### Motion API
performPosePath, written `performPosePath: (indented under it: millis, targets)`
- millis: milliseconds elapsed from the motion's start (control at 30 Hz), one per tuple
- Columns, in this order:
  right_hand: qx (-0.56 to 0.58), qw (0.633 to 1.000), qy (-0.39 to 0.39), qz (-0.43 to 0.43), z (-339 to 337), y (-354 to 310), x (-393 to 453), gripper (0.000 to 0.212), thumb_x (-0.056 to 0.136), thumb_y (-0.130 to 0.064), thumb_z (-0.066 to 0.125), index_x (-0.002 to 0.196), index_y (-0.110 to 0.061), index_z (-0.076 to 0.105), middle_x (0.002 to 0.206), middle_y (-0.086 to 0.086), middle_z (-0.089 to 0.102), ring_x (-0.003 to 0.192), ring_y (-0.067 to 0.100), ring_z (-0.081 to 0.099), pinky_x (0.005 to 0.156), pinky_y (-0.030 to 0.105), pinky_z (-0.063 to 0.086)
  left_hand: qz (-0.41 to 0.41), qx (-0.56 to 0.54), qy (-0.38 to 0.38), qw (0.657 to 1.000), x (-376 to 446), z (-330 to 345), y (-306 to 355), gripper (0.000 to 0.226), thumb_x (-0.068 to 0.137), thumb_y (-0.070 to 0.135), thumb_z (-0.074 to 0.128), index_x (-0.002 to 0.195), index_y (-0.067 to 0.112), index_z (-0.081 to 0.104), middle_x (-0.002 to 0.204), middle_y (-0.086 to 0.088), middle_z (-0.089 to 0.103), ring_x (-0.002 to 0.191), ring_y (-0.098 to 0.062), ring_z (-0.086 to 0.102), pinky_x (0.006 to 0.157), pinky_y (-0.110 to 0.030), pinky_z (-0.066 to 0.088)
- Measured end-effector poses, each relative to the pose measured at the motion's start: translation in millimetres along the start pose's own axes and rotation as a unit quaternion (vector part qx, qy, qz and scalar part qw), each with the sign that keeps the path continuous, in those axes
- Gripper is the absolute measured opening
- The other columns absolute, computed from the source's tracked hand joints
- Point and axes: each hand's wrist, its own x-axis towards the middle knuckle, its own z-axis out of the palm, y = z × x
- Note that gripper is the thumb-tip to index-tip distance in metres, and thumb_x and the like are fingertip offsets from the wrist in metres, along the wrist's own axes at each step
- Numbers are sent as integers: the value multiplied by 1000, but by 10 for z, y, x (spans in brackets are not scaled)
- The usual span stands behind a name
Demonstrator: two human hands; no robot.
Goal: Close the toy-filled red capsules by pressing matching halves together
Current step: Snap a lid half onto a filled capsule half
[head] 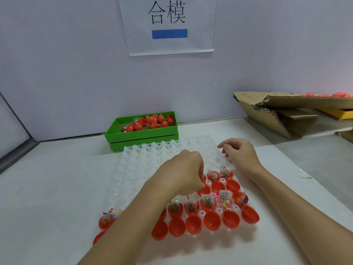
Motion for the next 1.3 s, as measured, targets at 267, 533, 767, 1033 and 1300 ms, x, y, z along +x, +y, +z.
performPosePath:
  millis: [267,533,767,1033,1300]
  targets:
    - [7,1000,3,3,5,8,-2,32,98,-5,50,84,-20,74,79,-1,68,74,25,63,60,28,51,19,-13,42,999,20,-11,-42,10,90,12,68,97,13,74,80,5,56,74,-16,63,62,-26,51]
    - [-13,997,40,-71,-106,-371,-72,31,94,-2,54,85,-24,74,88,-9,71,83,7,64,69,16,47,-25,-55,126,990,-40,-274,-328,10,87,25,73,79,28,68,90,16,42,90,-9,50,64,-19,34]
    - [-70,968,-175,-166,285,-1054,-423,31,89,-16,64,119,-21,71,101,-10,72,90,-2,65,76,13,52,-97,-86,188,974,-135,-291,-595,13,87,22,72,77,24,65,109,5,62,94,-11,59,67,-22,43]
    - [-76,948,-244,-190,522,-1084,-516,16,85,-21,75,101,-18,73,84,-6,74,73,12,70,74,34,58,-107,-139,212,961,-163,-191,-599,4,84,20,69,80,19,69,92,-1,68,80,-18,69,74,-41,59]
    - [-20,964,-222,-143,487,-1009,-496,17,90,-15,68,101,-26,75,81,1,75,73,27,69,74,41,57,-57,-225,249,940,-168,-105,-594,22,84,30,73,98,31,56,90,6,68,73,-8,69,62,-24,58]
